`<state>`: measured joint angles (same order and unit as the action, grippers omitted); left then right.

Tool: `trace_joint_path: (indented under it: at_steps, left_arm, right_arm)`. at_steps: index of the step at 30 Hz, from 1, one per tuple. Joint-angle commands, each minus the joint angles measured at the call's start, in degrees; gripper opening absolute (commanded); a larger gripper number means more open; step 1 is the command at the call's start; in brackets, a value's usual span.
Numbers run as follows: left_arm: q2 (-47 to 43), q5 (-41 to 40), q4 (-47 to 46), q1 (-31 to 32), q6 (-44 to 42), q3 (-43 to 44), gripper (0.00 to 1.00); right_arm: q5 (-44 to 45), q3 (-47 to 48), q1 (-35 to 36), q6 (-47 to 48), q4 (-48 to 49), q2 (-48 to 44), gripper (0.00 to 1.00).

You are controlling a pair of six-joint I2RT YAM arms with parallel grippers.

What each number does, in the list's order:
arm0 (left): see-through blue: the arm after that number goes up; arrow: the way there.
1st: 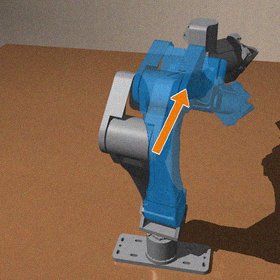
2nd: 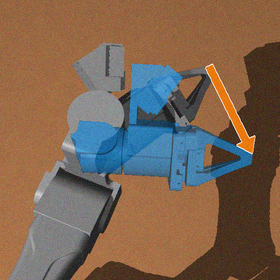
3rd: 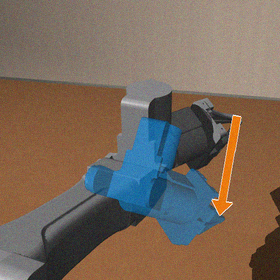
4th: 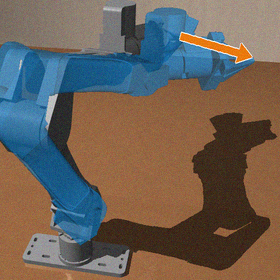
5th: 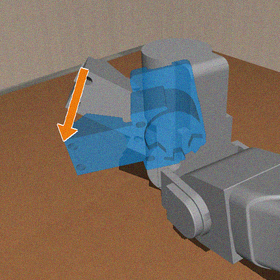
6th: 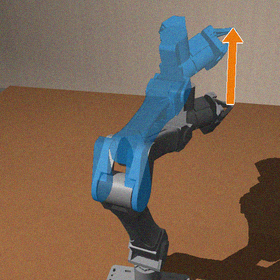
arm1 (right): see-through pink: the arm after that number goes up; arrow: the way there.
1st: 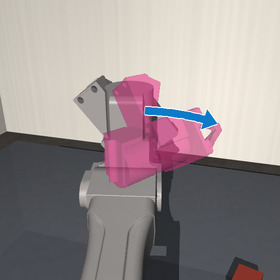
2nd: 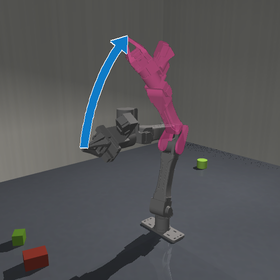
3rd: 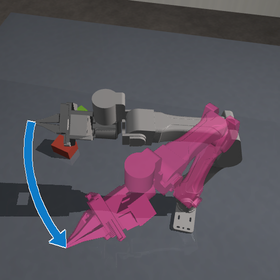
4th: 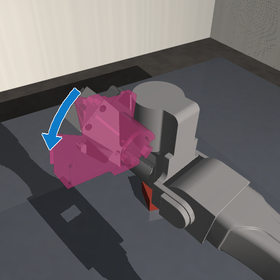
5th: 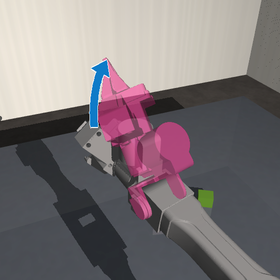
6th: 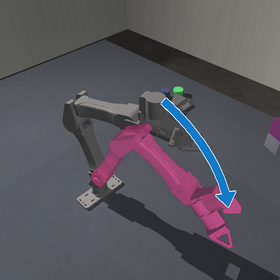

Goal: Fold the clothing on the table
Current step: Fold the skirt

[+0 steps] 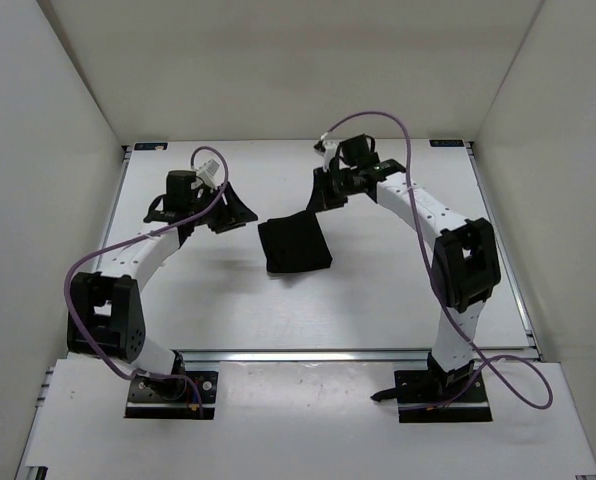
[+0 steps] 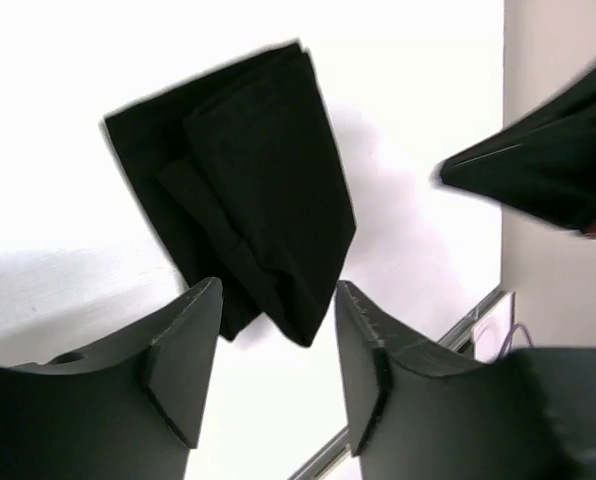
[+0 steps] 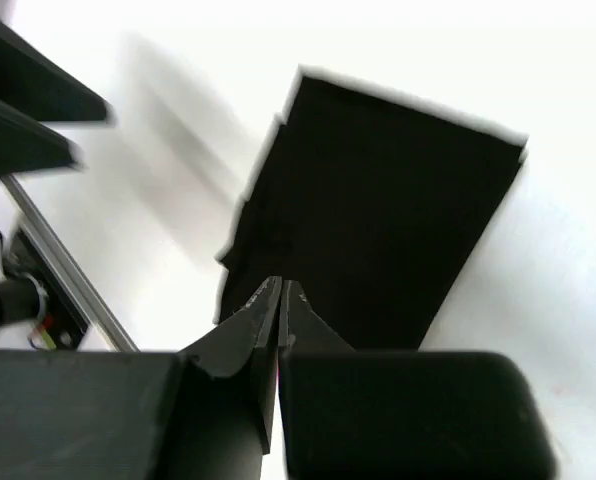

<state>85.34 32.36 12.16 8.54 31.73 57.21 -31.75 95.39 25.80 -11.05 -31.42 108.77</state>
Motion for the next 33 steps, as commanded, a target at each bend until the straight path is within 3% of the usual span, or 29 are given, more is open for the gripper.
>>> trace_joint_path:
  at_steps: [1,9,17,20,21,24,25,26,30,33]
  left_arm:
    - [0.5,-0.2,2.2,2.1,-1.1,-2.0,0.59]
    - [1.1,-1.9,1.0,8.0,0.5,-4.4,0.38]
    - [0.0,-4.1,3.7,7.5,-1.7,-6.7,0.39]
    - [-0.1,-4.4,5.5,7.5,-2.5,-5.7,0.52]
    - [0.2,-5.6,7.1,7.5,-3.2,-5.4,0.55]
    - [0.9,-9.1,11.8,8.0,-7.1,-0.7,0.75]
    - [1.4,-11.2,13.9,8.2,-8.9,0.1,0.90]
    - [1.7,-12.6,15.1,8.4,-10.9,2.1,0.97]
    - [1.2,-21.9,20.3,8.8,-15.2,5.7,0.99]
    - [0.7,-26.6,22.4,9.0,-16.8,6.3,0.99]
  right_arm:
    - [-0.1,-6.1,2.2,1.0,0.1,2.3,0.00]
    - [-5.4,-7.9,8.9,0.1,4.6,9.8,0.00]
    - [-8.9,-5.3,9.9,-2.0,8.4,15.5,0.00]
    - [-7.5,-2.1,8.2,-1.9,6.4,12.9,0.02]
    - [-6.9,-1.4,7.1,-2.0,6.3,10.4,0.10]
    - [-6.4,0.7,1.9,-3.8,7.6,4.5,0.31]
    - [-6.3,0.8,-0.3,-4.5,7.6,2.3,0.33]
    - [-5.4,0.8,-2.6,-4.8,7.8,0.1,0.36]
    - [2.4,-3.0,-6.6,-2.1,6.9,-6.4,0.53]
    - [7.0,-7.4,-8.7,0.2,5.5,-9.2,0.56]
